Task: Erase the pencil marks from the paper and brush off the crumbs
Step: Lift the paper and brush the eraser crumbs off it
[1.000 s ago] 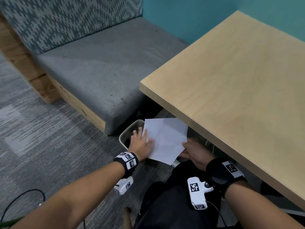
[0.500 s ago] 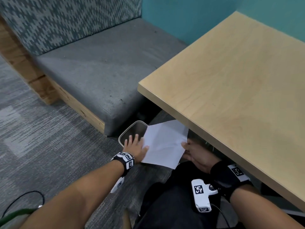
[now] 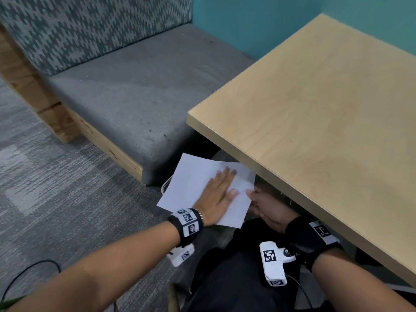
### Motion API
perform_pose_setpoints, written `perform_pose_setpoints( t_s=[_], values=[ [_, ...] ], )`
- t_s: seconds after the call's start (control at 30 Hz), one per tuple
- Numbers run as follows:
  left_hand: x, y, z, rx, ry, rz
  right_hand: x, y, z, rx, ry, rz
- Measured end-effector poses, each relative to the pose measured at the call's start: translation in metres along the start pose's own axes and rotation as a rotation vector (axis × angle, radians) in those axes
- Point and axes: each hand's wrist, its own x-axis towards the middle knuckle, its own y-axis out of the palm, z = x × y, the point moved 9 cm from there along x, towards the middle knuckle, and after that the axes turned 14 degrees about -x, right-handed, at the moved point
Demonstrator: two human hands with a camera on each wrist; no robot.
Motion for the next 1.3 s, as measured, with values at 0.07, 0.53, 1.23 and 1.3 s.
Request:
perform_pose_setpoints(
  t_s=[0.07, 0.53, 1.23, 1.3],
  values=[
    [-0.013, -0.006, 0.059, 0.089, -0.172, 0.063, -0.002, -0.008, -0.008, 0.016, 0.029, -0.018],
    [-0.001, -0.006, -0.064, -0.079, 0.168, -0.001, -0.006, 0.007, 0.007, -0.04, -0.005, 0.026],
    [-0.049, -0.079, 0.149, -1.041, -0.826, -0.241, -0.035, -0.024, -0.008, 0.018, 0.059, -0.014],
    [-0.049, -0.089, 0.151, -0.963, -0.805, -0.308, -0.027, -0.025, -0.017, 0.008, 0.112, -0.047]
  ],
)
